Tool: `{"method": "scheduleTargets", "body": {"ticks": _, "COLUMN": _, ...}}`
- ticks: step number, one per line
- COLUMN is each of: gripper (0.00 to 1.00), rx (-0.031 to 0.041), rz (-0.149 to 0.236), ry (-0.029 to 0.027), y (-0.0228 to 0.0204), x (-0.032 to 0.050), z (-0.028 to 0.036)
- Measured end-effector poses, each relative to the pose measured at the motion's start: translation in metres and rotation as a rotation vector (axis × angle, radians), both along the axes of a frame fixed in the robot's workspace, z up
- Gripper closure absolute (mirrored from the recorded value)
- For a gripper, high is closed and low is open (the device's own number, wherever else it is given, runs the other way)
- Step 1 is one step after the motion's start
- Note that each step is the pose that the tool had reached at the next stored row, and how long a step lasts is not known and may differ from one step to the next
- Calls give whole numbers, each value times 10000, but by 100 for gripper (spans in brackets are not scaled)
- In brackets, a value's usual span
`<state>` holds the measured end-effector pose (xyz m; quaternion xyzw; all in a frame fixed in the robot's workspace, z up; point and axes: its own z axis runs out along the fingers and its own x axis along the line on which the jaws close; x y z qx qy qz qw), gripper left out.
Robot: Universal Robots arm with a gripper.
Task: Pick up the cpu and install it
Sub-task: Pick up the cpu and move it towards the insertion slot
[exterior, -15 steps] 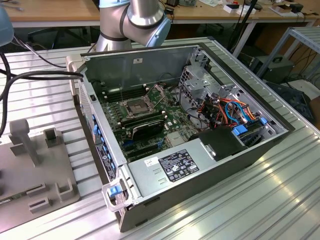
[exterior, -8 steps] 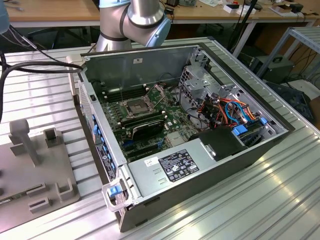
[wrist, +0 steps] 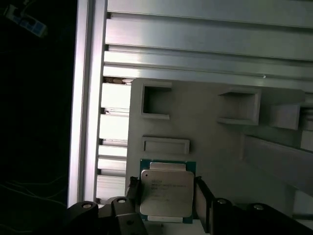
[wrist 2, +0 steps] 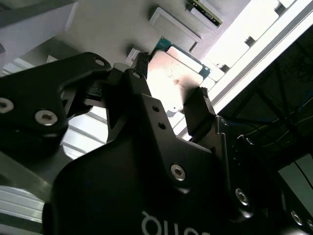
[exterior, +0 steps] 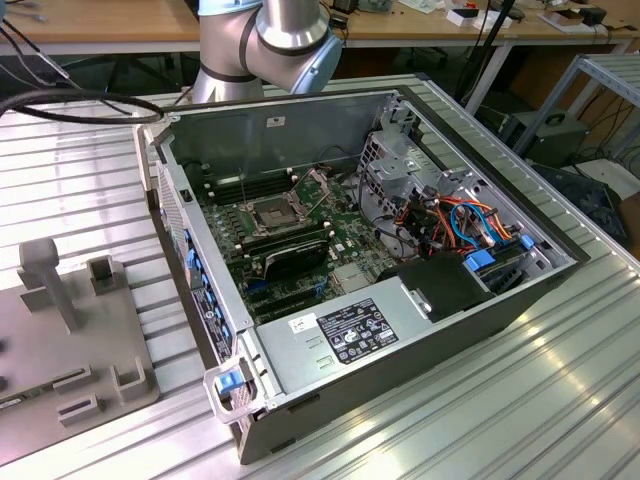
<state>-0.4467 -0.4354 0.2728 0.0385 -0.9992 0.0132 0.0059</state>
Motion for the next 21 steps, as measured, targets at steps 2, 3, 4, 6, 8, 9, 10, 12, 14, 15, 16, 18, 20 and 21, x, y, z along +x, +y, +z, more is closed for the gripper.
{"method": "scheduleTargets", "body": {"ticks": 2, "gripper": 45, "rx": -1, "rz": -3, "ry": 0, "y": 0, "x": 0, "z": 40}}
{"method": "scheduleTargets", "body": {"ticks": 3, "gripper": 45, "rx": 0, "rz": -4, "ry": 0, "y": 0, "x": 0, "z": 69}}
{"method": "scheduleTargets", "body": {"ticks": 4, "gripper": 45, "rx": 1, "rz": -3, "ry": -1, "y": 0, "x": 0, "z": 71}}
{"method": "scheduleTargets", "body": {"ticks": 6, "gripper": 45, "rx": 1, "rz": -3, "ry": -3, "y": 0, "x": 0, "z": 70}}
{"method": "scheduleTargets", "body": {"ticks": 8, "gripper": 45, "rx": 0, "rz": -4, "ry": -2, "y": 0, "x": 0, "z": 71}}
{"method": "scheduleTargets", "body": {"ticks": 9, "gripper": 45, "rx": 0, "rz": -3, "ry": -4, "y": 0, "x": 0, "z": 71}}
{"method": "scheduleTargets", "body": {"ticks": 10, "gripper": 45, "rx": 0, "rz": -3, "ry": -4, "y": 0, "x": 0, "z": 94}}
{"method": "scheduleTargets", "body": {"ticks": 12, "gripper": 45, "rx": 1, "rz": -4, "ry": -6, "y": 0, "x": 0, "z": 93}}
{"method": "scheduleTargets", "body": {"ticks": 14, "gripper": 45, "rx": 0, "rz": -3, "ry": -5, "y": 0, "x": 0, "z": 95}}
{"method": "scheduleTargets", "body": {"ticks": 15, "gripper": 45, "rx": 0, "rz": -4, "ry": -4, "y": 0, "x": 0, "z": 96}}
{"method": "scheduleTargets", "body": {"ticks": 16, "gripper": 45, "rx": 0, "rz": -3, "ry": -4, "y": 0, "x": 0, "z": 96}}
{"method": "scheduleTargets", "body": {"ticks": 18, "gripper": 45, "rx": -1, "rz": -4, "ry": -1, "y": 0, "x": 0, "z": 103}}
{"method": "scheduleTargets", "body": {"ticks": 20, "gripper": 45, "rx": -1, "rz": -4, "ry": -2, "y": 0, "x": 0, "z": 114}}
{"method": "scheduleTargets", "body": {"ticks": 21, "gripper": 45, "rx": 0, "rz": -4, "ry": -3, "y": 0, "x": 0, "z": 122}}
